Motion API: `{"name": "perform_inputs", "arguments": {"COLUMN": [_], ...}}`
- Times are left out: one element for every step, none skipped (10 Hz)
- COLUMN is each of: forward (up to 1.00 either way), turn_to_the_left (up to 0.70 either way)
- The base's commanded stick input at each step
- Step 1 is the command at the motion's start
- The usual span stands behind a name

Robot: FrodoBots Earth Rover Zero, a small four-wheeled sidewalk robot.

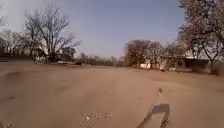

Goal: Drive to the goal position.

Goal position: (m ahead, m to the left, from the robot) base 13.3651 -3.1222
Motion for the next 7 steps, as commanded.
{"name": "perform_inputs", "arguments": {"forward": [0.70, 0.70, 0.70, 0.70, 0.70, 0.70, 0.70], "turn_to_the_left": [0.00, 0.00, 0.00, 0.00, 0.00, 0.00, 0.00]}}
